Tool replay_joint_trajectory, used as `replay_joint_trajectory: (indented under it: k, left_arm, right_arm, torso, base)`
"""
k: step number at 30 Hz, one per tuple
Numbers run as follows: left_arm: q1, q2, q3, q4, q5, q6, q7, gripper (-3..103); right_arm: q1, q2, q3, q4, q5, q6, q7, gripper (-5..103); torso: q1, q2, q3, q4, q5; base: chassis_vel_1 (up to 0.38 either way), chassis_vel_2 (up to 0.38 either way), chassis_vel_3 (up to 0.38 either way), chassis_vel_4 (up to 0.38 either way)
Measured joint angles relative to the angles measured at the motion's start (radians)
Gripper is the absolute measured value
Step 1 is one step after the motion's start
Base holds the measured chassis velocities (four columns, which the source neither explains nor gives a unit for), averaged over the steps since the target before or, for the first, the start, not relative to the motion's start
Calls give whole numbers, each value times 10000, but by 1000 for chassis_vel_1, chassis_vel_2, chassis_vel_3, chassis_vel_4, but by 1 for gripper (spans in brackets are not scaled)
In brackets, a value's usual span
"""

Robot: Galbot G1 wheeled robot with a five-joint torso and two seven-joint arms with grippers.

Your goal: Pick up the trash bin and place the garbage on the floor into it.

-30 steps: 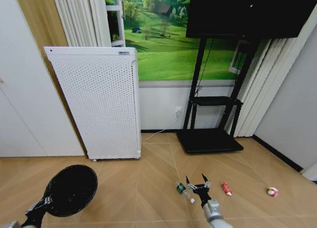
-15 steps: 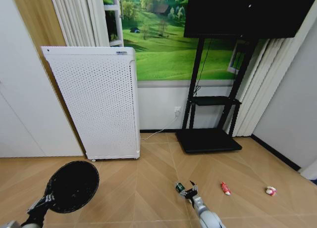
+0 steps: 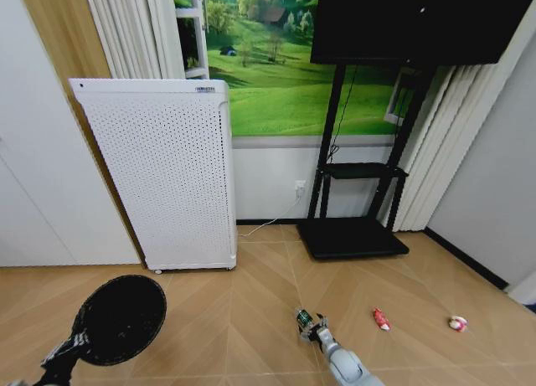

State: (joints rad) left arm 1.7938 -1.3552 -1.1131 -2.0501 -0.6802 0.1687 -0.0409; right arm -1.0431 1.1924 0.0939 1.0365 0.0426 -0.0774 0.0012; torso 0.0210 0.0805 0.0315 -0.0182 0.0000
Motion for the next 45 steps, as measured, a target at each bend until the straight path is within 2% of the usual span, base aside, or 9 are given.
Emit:
replay_joint_trajectory:
  k: [4,7,9,24,32,39,41,42,45]
  left_arm:
    - [2,-2,-23,0,2,1,-28,3]
    - [-1,6,-29,16,12,-2,-73,3]
    - [-19,33,-26,33,18,-1,-106,3]
    - [-132,142,90,111,70,-2,-157,3]
    - [-173,187,103,177,-1,-2,-156,3]
    - [-897,1100,827,557,-1121,275,-493,3]
    - [-1358,1586,1430,891,-1926,434,-579,3]
    - [-1358,1586,1430,891,-1926,434,-579,3]
    - [-2249,2297,2577,1669,-3452,690,-720,3]
  right_arm:
    - [9,-46,30,-246,-64,-108,-269,101]
    - [-86,-68,151,-247,-107,-127,-356,94]
    - [-212,-174,259,-207,-161,-143,-452,84]
    - [-527,-245,343,222,-133,-139,-418,30]
    - [-820,-482,428,1128,183,-99,-368,27]
    - [-1957,-1704,1487,3928,1450,393,-1006,27]
    - [-2684,-2122,2031,5374,1885,466,-1228,27]
    - [-2684,-2122,2031,5374,1885,466,-1228,27]
    - [-3531,-2414,2615,7213,2491,482,-1506,27]
  torso:
    - [0,-1,0,-2,0]
    - [-1,0,0,0,1]
    - [0,0,0,-1,0]
    - [0,0,-1,0,3]
    - [-1,0,0,1,4]
    - [-1,0,-1,-1,-3]
    - [-1,0,0,-4,2]
    - [-1,0,0,-4,2]
    - [0,0,0,-2,1]
  base:
    - [0,0,0,0]
    - [0,0,0,0]
    - [0,0,0,0]
    - [0,0,0,0]
    - [0,0,0,0]
    - [0,0,0,0]
    - [0,0,0,0]
    - [0,0,0,0]
    - [0,0,0,0]
